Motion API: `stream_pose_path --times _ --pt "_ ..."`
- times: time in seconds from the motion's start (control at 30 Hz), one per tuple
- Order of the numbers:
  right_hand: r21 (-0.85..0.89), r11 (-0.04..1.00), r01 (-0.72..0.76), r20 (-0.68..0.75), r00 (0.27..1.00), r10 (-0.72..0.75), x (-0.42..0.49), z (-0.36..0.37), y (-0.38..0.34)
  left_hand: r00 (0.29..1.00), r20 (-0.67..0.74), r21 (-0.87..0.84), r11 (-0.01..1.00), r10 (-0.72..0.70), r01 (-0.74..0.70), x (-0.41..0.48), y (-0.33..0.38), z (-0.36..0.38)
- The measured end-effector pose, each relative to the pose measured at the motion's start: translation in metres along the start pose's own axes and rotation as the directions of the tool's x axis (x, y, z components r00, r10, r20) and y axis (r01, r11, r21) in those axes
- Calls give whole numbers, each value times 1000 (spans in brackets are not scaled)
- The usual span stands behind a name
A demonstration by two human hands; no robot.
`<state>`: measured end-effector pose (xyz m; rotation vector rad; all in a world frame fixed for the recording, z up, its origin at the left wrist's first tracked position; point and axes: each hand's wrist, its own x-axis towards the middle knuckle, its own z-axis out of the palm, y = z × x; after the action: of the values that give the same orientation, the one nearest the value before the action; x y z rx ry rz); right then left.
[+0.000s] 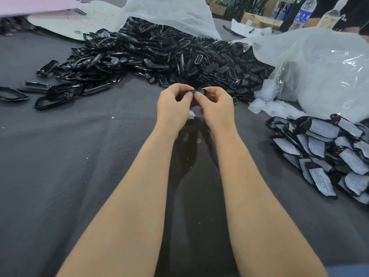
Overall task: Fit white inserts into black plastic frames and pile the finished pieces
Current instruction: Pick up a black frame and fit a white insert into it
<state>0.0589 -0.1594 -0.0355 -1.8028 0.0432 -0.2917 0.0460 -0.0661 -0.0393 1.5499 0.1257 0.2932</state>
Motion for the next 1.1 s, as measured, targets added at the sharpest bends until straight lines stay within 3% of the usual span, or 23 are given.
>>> stream_pose_path --times 0.17,0.3,0.5,0.7,0.93,1.1 --pt "65 997 -50 -22 998 51 4 -4 2 999 33 18 1000 -19 19 2 -2 0" --pt "14 999 -36 -53 998 37 5 -4 4 997 72 2 1000 -23 23 3 -2 0" --pt "-26 999 -48 -112 993 45 8 -5 6 999 24 169 984 44 -48 0 -4 -1" --pt "-134 990 -33 35 999 38 5 -4 6 998 -17 245 968 55 -49 1 -5 -2" --pt "-108 994 -6 -20 1000 4 3 -4 4 997 0 274 959 76 -73 1 -5 -1" --pt "-133 991 32 46 999 -26 2 -3 3 999 -46 175 985 11 -3 4 -6 -3"
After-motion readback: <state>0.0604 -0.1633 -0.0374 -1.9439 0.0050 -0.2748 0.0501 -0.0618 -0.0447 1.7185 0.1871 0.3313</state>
